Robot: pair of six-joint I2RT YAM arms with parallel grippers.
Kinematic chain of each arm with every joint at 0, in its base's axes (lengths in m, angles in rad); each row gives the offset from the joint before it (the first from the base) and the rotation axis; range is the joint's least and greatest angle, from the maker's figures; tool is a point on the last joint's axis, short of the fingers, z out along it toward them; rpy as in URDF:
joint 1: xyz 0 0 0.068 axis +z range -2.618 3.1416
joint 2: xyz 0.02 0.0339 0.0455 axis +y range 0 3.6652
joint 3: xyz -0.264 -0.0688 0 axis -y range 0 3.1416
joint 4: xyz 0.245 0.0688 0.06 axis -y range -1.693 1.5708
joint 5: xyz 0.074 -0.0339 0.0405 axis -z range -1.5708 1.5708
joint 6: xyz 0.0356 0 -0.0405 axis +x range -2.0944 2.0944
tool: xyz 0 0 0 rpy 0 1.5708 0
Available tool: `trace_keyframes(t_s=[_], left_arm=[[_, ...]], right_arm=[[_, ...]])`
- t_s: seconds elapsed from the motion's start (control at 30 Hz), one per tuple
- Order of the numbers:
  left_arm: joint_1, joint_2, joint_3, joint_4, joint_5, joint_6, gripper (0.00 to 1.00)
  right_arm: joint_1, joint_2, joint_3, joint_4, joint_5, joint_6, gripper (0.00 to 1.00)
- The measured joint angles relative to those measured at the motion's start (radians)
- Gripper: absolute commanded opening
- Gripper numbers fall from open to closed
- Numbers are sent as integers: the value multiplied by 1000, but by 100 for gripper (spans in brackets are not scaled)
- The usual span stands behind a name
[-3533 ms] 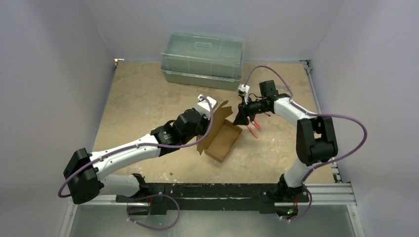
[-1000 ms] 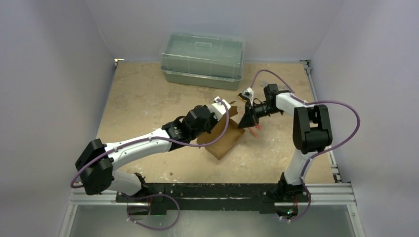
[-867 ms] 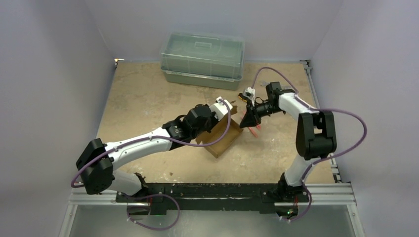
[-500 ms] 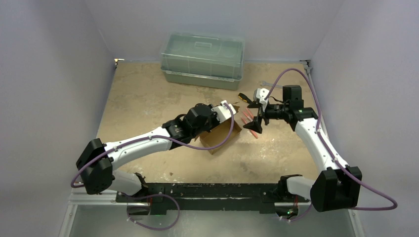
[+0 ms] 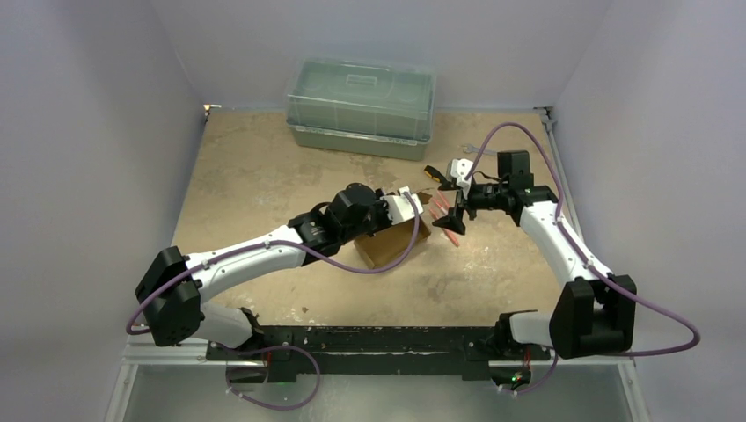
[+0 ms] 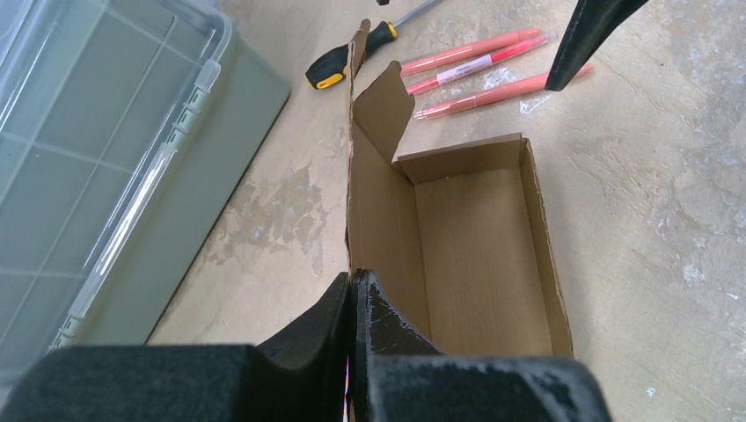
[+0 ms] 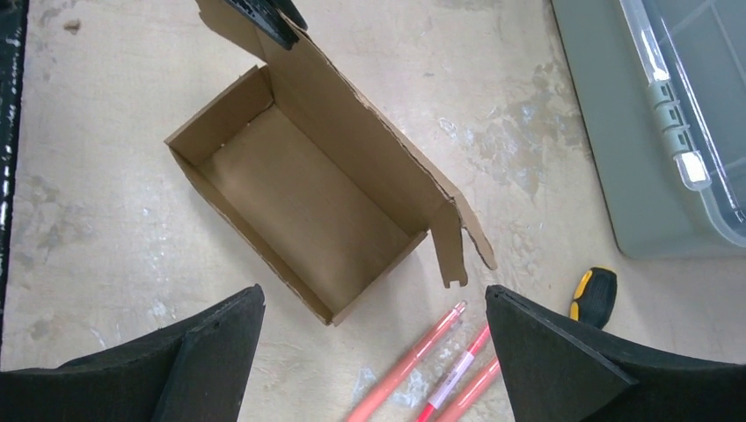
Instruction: Fold the paper box
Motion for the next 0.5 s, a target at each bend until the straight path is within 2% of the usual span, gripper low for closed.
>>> trace_keyframes(t_s=[0.17, 0.5], left_arm=[[15, 0, 0, 0, 41, 15, 0], [44, -5, -8, 32, 156, 21, 0]], right_arm=[[0, 39, 51, -55, 2, -98, 99], [35, 183, 301, -323, 1, -366, 97]])
